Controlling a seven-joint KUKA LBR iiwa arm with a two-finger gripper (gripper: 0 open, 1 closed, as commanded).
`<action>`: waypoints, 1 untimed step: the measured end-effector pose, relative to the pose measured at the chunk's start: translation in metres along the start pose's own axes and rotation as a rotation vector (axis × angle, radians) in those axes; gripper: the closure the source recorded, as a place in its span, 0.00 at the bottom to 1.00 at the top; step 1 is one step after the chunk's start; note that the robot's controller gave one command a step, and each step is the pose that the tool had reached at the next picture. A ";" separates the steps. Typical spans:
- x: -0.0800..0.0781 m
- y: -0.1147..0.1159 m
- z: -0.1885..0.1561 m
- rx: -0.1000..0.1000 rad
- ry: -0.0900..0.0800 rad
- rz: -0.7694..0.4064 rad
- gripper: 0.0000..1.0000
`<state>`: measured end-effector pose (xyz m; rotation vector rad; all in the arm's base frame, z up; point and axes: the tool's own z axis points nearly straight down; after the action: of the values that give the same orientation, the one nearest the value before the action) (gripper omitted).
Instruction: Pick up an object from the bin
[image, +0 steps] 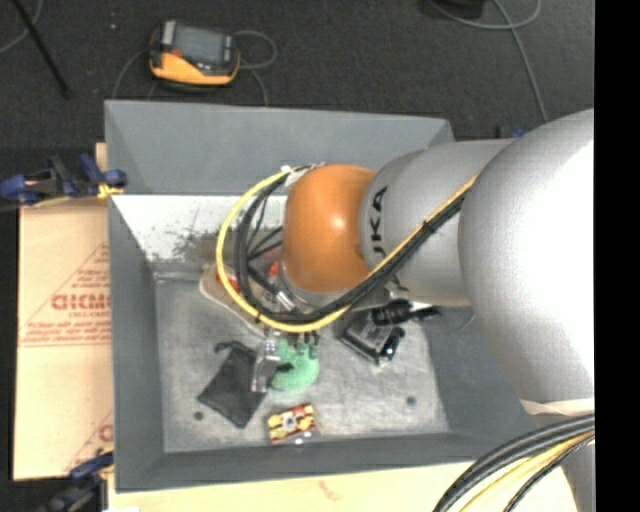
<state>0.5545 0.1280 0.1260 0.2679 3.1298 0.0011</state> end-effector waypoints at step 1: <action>0.005 -0.008 0.033 -0.004 -0.008 0.138 0.00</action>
Offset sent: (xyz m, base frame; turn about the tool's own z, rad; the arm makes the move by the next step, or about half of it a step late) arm -0.0230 0.0111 -0.0560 0.2236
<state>0.5484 0.1208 0.0927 0.4820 3.0962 0.0057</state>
